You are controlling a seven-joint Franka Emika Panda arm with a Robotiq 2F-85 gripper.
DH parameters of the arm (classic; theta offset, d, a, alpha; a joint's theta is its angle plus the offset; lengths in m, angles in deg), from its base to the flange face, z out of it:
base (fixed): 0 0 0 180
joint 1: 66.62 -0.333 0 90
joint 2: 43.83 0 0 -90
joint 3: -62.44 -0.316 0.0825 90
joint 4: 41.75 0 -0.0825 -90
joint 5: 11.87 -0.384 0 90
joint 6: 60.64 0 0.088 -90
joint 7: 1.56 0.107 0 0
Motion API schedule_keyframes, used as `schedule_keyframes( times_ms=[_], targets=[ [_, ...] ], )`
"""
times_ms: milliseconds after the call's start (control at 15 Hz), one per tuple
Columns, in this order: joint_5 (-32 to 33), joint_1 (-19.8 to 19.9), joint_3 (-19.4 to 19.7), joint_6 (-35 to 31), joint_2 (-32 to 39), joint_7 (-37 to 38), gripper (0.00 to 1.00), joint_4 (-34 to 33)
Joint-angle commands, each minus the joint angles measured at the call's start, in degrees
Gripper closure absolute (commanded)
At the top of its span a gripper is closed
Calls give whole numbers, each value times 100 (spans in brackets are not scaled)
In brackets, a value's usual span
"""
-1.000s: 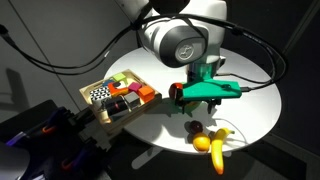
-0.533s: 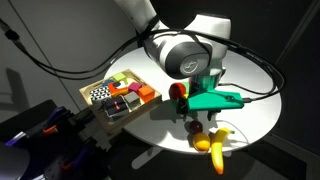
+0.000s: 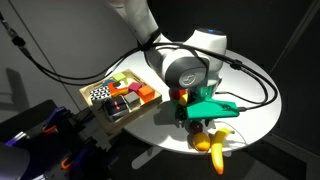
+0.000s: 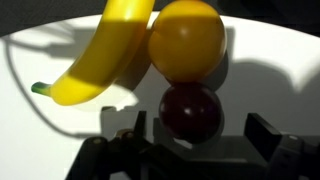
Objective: Put the toy plum in the bowl
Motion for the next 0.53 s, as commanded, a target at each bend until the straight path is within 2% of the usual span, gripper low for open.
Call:
schedule_keyframes(
  times_ms=[0, 200, 333, 467],
  targets=[
    [44, 44, -2, -128, 160, -115, 26, -165],
    [73, -4, 45, -164, 184, -25, 51, -181],
    [78, -30, 81, -155, 122, 32, 65, -168],
    [81, -88, 152, -103, 48, 160, 65, -182]
  ],
)
